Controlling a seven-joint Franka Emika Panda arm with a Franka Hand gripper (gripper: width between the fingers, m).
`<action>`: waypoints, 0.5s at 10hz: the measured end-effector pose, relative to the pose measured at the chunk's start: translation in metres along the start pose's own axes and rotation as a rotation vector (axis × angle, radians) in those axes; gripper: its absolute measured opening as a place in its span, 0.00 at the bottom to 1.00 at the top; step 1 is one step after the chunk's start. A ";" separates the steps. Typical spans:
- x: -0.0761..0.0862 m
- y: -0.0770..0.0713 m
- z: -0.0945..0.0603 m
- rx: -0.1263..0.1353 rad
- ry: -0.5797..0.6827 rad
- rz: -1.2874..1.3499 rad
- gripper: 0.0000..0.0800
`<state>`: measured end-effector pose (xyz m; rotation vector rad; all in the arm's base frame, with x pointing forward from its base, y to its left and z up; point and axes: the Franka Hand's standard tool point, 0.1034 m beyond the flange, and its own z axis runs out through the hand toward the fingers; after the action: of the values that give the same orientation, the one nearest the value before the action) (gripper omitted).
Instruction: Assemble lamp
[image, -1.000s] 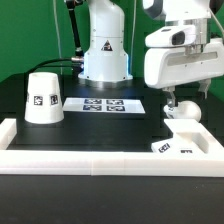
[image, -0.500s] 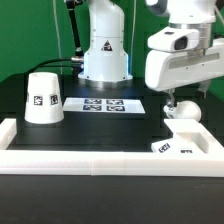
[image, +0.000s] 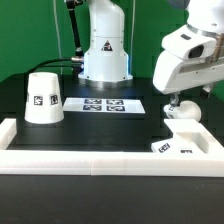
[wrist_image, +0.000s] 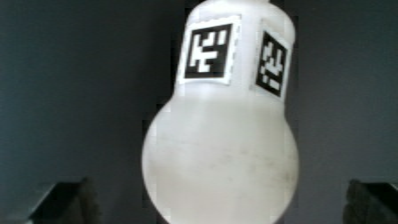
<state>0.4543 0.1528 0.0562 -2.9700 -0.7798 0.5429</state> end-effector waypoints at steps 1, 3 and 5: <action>-0.002 -0.003 0.002 0.012 -0.057 -0.001 0.87; -0.003 -0.007 0.003 0.041 -0.196 -0.007 0.87; -0.010 -0.003 0.005 0.017 -0.285 0.004 0.87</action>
Offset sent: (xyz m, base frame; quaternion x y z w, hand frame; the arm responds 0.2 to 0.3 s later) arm 0.0068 -0.0138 -0.0002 -0.0376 -0.1101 0.0230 0.9929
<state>0.4431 0.1498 0.0553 -2.9159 -0.7798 0.9838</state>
